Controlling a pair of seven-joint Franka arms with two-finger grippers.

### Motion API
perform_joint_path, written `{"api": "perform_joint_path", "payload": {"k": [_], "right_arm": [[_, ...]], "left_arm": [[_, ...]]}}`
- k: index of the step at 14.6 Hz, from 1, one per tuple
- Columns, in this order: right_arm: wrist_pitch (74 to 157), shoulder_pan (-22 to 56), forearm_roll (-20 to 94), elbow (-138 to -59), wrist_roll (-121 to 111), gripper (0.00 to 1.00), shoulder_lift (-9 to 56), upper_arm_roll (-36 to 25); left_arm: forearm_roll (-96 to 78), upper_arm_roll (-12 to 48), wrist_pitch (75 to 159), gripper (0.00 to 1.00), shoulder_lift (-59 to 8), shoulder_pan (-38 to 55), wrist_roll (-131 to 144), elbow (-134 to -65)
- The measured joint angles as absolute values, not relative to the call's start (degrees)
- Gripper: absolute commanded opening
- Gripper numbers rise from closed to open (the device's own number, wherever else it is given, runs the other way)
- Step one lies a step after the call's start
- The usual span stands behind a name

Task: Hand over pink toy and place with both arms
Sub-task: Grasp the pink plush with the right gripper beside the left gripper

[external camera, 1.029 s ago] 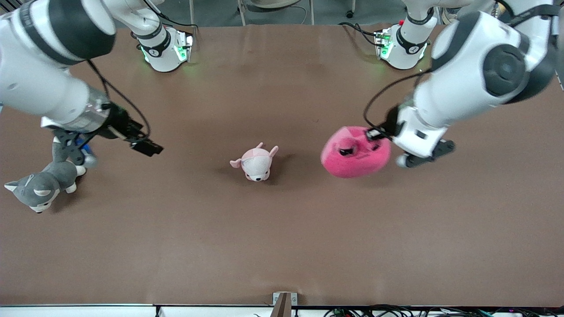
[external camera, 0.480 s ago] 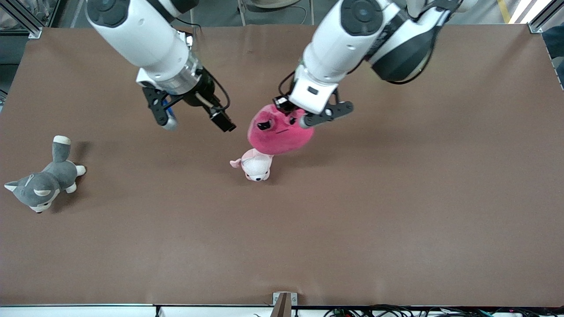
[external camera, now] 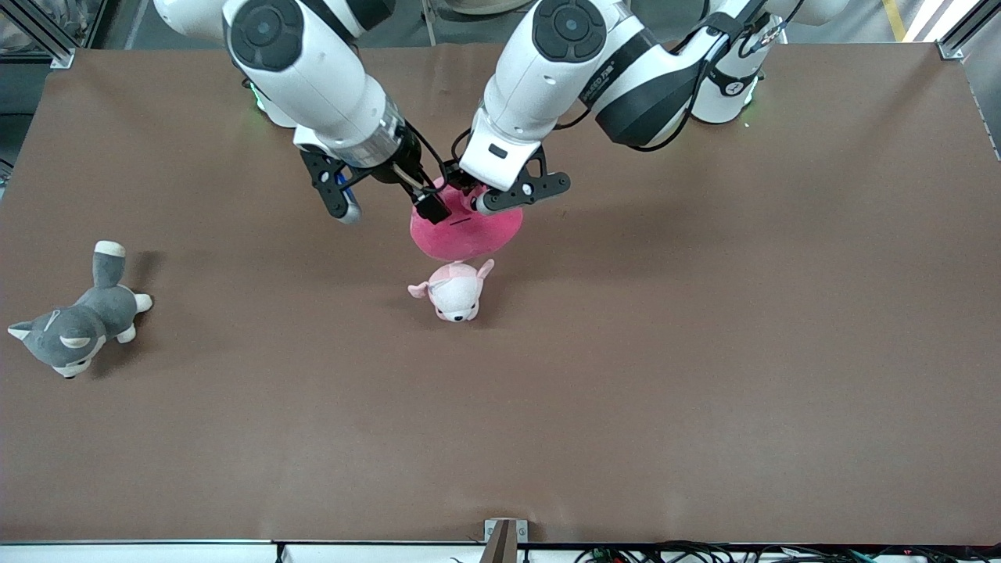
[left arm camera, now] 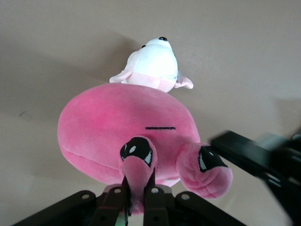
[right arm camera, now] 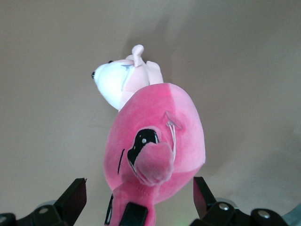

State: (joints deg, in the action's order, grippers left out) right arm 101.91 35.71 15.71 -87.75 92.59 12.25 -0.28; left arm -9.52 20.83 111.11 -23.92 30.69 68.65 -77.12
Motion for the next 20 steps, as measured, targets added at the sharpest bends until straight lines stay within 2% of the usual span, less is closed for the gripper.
{"api": "perform_joint_path", "payload": {"k": [2,6,10,12,13,17,19,20], "right_arm": [[102.01,35.77,15.65,-88.48,92.61,1.0,13.01,-0.38],[102.02,35.76,14.44,-88.79,92.61,0.88,14.49,-0.73],[102.01,35.77,14.42,-88.83,92.6,0.44,14.72,-0.72],[102.01,35.77,14.42,-88.82,92.59,0.12,14.72,-0.72],[102.02,35.77,14.42,-88.79,92.58,0.03,14.71,-0.72],[102.05,35.68,14.42,-88.51,92.58,0.0,14.69,-0.93],[102.05,35.5,14.42,-88.33,92.32,0.0,14.67,-1.14],[102.06,35.38,14.43,-88.26,91.91,0.0,14.63,-1.26]], "left_arm": [[-9.52,20.77,111.12,0.0,-23.93,30.69,68.65,-76.96],[-9.52,20.66,111.12,0.0,-23.92,30.68,68.65,-76.6],[-9.52,20.63,111.12,0.0,-23.92,30.68,68.65,-76.58],[-9.52,20.61,111.12,0.0,-23.92,30.68,68.65,-76.58],[-9.52,20.6,111.12,0.0,-23.93,30.68,68.65,-76.58],[-9.52,20.5,111.12,0.0,-23.95,30.66,68.65,-76.58],[-9.52,20.49,111.13,0.04,-23.99,30.66,68.65,-76.58],[-9.52,20.48,111.2,0.22,-24.01,30.66,68.65,-76.58]]}}
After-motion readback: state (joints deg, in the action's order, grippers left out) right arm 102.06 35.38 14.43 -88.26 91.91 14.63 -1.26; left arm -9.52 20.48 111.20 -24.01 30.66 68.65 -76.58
